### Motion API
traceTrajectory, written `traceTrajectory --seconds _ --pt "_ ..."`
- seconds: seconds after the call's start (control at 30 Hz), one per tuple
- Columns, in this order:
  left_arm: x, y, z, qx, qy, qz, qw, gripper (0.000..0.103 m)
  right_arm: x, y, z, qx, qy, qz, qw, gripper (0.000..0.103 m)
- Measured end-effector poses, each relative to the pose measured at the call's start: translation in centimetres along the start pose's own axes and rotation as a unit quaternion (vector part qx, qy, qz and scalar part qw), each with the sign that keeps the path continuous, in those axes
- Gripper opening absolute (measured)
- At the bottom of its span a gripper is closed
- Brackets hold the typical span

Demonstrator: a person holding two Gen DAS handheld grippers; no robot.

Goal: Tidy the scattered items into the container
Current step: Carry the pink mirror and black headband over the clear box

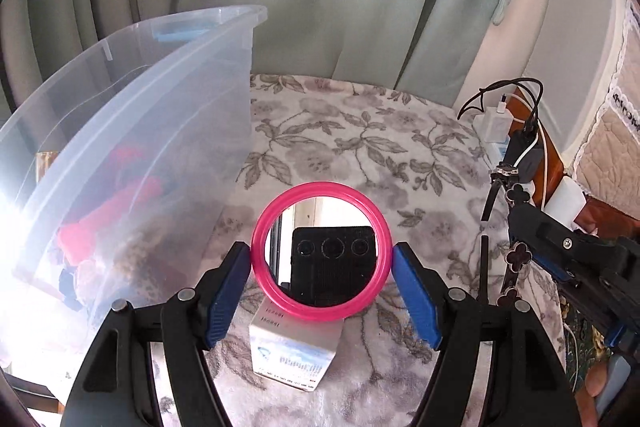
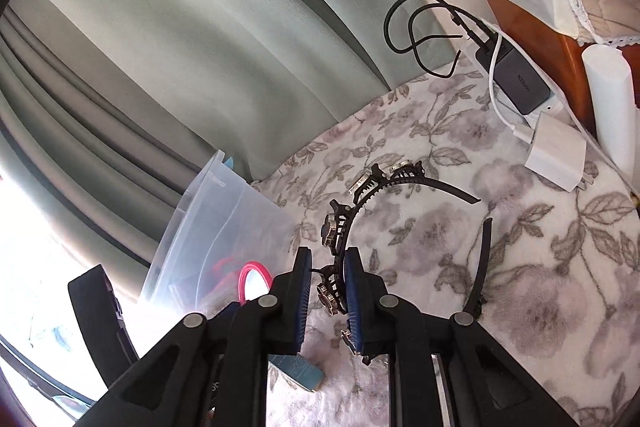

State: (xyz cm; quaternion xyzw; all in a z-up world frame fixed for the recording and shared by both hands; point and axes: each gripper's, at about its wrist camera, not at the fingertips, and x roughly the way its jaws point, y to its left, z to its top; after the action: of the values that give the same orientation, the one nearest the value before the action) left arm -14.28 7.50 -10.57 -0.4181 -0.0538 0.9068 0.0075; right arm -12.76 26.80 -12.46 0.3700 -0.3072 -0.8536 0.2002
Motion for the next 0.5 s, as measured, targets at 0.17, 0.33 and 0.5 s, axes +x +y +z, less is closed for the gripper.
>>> traceTrajectory --seconds 0.17,0.33,0.5 --pt "-0.4 0.7 0.6 -0.011 -0.009 0.001 0.9999 0.073 -1.0 0.2 -0.2 0.004 -0.009 0.009 1.000 0.018" --pt "-1.3 1.1 0.9 -0.011 -0.019 -0.003 0.9997 0.073 -1.5 0.6 -0.2 0.002 -0.016 0.014 1.000 0.018" --pt "-2.1 1.2 1.3 -0.014 -0.027 -0.012 0.9994 0.073 -1.8 1.0 -0.3 -0.003 -0.017 0.017 1.000 0.018"
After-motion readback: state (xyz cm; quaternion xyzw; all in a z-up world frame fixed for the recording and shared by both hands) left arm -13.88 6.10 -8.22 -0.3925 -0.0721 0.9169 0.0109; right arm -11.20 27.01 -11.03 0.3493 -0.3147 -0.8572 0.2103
